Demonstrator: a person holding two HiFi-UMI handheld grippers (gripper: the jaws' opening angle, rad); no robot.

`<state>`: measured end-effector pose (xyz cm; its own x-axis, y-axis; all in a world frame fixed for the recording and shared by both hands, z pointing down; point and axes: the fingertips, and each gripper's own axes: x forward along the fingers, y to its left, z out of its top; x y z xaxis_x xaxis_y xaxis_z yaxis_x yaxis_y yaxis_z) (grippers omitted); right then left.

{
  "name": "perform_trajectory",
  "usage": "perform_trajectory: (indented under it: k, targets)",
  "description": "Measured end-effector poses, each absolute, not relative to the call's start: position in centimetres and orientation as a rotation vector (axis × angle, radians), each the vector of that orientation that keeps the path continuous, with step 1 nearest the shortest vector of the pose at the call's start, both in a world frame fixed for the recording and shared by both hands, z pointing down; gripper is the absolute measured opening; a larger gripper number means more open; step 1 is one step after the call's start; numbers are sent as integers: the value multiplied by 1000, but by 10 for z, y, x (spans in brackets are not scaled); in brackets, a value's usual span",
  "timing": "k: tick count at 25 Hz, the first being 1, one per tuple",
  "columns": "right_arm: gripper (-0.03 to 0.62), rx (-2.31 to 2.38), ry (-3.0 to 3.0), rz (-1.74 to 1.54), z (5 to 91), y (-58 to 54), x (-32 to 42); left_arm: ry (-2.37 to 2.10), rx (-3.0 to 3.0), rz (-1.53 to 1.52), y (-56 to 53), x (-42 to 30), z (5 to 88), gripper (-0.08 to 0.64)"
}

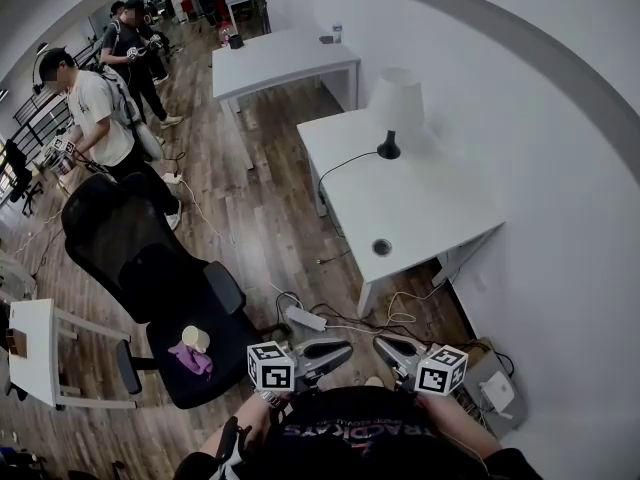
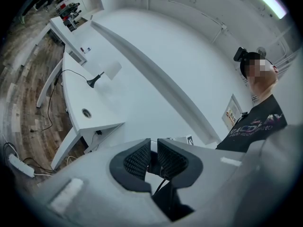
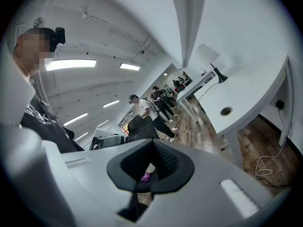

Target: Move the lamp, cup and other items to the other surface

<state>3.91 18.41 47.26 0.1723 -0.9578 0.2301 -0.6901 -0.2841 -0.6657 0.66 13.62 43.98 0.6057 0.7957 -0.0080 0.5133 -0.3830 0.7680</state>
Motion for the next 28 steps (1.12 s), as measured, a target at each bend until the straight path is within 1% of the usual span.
perform_trajectory:
  k: [6,10,28]
  targets:
    - [0,-2043,1552,-884,475,182,39,1018,2069,489,133,6,440,46]
    - [0,-2044,1546,-888,475,181,38,1025,2065,475,131,5,443,5]
    - [0,-2025,1565,-893,476,186,35,1062,2098,451,142,1,431,5]
